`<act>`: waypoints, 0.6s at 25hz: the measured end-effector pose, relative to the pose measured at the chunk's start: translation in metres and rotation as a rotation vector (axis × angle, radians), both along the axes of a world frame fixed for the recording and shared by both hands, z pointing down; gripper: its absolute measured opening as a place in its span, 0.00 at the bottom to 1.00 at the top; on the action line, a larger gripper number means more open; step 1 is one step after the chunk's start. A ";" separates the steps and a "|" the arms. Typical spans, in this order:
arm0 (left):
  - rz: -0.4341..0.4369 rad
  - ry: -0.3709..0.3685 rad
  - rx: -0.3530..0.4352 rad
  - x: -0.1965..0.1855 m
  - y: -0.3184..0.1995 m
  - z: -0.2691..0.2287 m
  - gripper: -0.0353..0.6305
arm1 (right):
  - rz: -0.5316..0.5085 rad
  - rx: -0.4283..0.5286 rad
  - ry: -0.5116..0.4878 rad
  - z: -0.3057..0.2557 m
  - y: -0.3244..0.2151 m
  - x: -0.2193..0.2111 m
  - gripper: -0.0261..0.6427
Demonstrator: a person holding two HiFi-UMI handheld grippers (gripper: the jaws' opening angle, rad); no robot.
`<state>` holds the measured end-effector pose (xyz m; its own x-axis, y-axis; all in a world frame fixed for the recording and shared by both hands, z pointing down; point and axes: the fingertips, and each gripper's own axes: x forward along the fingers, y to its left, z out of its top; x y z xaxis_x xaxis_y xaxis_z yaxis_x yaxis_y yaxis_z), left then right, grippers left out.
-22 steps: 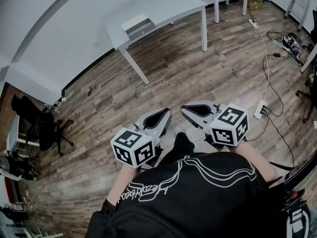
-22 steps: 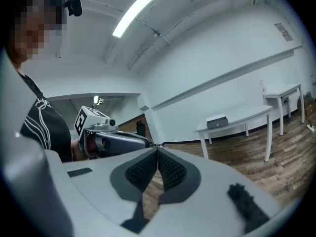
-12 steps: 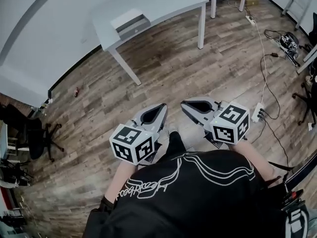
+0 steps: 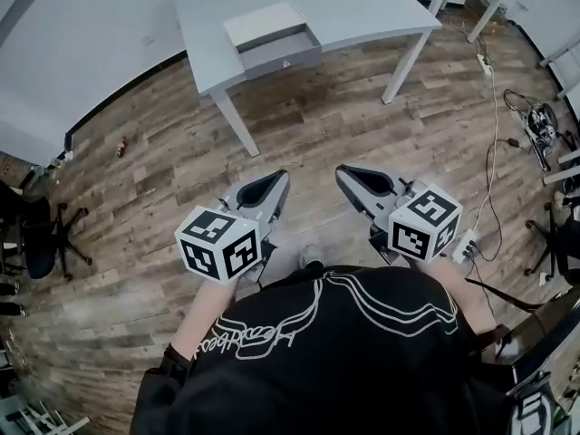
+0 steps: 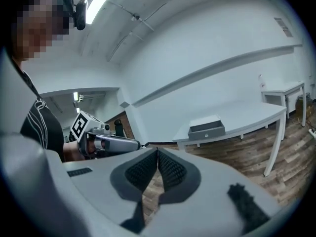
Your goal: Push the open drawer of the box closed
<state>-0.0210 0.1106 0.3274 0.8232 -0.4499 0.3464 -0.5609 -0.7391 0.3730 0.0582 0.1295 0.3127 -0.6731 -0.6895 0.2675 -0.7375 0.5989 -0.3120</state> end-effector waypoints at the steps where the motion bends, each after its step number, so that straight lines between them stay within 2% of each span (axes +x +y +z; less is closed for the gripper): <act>1: -0.001 -0.006 0.007 -0.003 -0.014 0.000 0.06 | -0.003 0.006 0.009 0.000 -0.016 -0.002 0.05; 9: -0.022 -0.044 0.021 -0.002 -0.081 0.011 0.06 | -0.017 0.031 0.046 0.018 -0.085 -0.003 0.05; 15: -0.068 -0.105 -0.059 -0.005 -0.131 0.046 0.06 | -0.062 -0.012 0.077 0.055 -0.143 -0.003 0.06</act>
